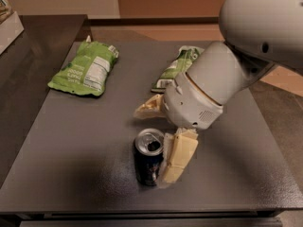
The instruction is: Pick pepsi can
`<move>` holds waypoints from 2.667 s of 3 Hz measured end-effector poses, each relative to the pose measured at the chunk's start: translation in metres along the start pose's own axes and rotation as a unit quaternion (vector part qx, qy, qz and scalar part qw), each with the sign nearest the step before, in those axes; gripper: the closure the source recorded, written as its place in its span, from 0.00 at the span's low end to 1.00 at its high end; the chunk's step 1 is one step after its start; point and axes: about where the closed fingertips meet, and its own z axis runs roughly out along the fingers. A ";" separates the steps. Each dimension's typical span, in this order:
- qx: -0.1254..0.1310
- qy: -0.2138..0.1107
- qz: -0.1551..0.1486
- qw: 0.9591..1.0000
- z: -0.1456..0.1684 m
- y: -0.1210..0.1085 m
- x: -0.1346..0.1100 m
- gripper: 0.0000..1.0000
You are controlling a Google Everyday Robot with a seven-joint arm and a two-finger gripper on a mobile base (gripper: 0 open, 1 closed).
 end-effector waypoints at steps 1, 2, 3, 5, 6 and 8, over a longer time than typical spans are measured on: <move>-0.006 -0.006 -0.015 1.000 -0.002 0.001 -0.004 0.41; -0.003 -0.014 -0.025 1.000 -0.008 0.001 -0.009 0.64; 0.014 -0.022 -0.034 0.999 -0.022 -0.003 -0.024 0.87; 0.057 -0.011 -0.050 0.997 -0.069 -0.026 -0.072 1.00; 0.080 0.007 -0.055 0.995 -0.097 -0.038 -0.096 1.00; 0.109 0.024 -0.062 0.992 -0.124 -0.047 -0.120 1.00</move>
Offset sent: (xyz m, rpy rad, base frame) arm -0.0001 -0.0011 0.0216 0.0577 -0.0264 0.0529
